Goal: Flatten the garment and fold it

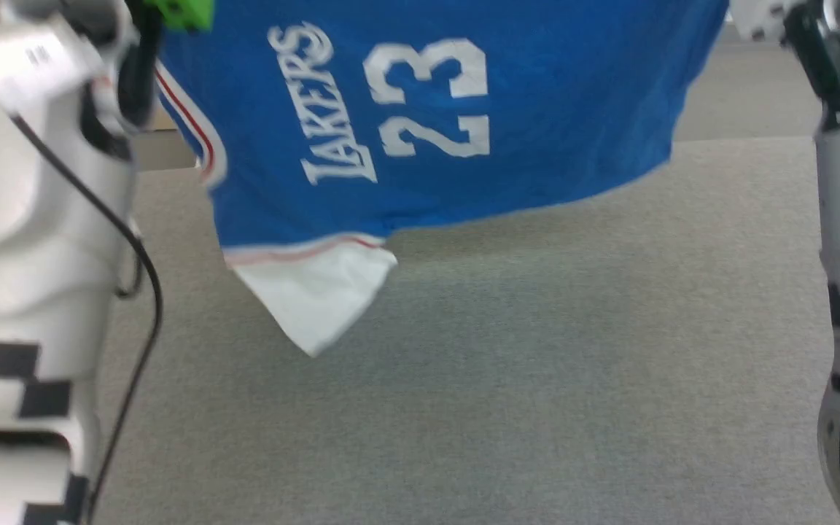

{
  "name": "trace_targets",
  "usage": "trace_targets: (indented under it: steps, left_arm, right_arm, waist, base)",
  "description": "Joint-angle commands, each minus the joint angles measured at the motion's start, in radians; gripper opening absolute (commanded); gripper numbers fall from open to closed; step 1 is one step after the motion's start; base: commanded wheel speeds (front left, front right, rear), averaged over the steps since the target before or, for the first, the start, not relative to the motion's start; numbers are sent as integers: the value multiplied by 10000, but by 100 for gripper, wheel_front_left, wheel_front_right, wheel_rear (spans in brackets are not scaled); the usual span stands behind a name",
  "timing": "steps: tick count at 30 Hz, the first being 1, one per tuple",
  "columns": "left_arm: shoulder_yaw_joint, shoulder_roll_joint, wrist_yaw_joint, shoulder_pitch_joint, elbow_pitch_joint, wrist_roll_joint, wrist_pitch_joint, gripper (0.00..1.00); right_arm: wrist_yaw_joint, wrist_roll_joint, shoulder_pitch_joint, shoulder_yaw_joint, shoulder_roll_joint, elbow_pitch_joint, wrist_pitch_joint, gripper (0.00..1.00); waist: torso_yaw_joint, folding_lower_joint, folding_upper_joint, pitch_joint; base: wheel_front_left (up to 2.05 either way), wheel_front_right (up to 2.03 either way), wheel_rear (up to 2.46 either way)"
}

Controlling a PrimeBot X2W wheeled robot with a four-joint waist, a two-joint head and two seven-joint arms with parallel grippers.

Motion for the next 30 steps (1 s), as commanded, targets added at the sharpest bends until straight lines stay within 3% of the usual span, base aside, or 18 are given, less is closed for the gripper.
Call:
trace_targets:
  steps: [1, 7, 16, 24, 30]
  left_arm:
    - [-32, 193, -60, -440, 213, 161, 59, 0]
    - [-74, 198, 80, -2056, 1148, 377, 286, 0]
    - [-373, -303, 263, -3912, 1595, 742, 3, 0]
    - [-544, -809, 226, -5270, 2180, 966, -1072, 0]
    - [-830, -1081, -214, -5520, 2698, 1087, -2365, 0]
  right_arm:
    - [-13, -170, -382, 62, 79, 263, -120, 0]
    - [-13, -978, -1983, 97, 242, 1823, -334, 0]
    - [-13, -1649, -3565, -170, 186, 2788, -891, 0]
    - [-13, -2344, -4531, -574, -208, 3229, -2171, 0]
    - [-13, -2988, -4652, -716, -520, 3480, -2986, 0]
  waist:
    - [-223, 0, 87, 80]
    - [-541, 0, 87, 887]
    - [-730, 0, 87, 2792]
    - [-516, 0, 87, 4182]
    - [-116, 0, 87, 4848]
  base:
    - [0, 0, 0]
    - [0, 0, 0]
    - [0, 0, 0]
    - [0, 0, 0]
    - [0, 0, 0]
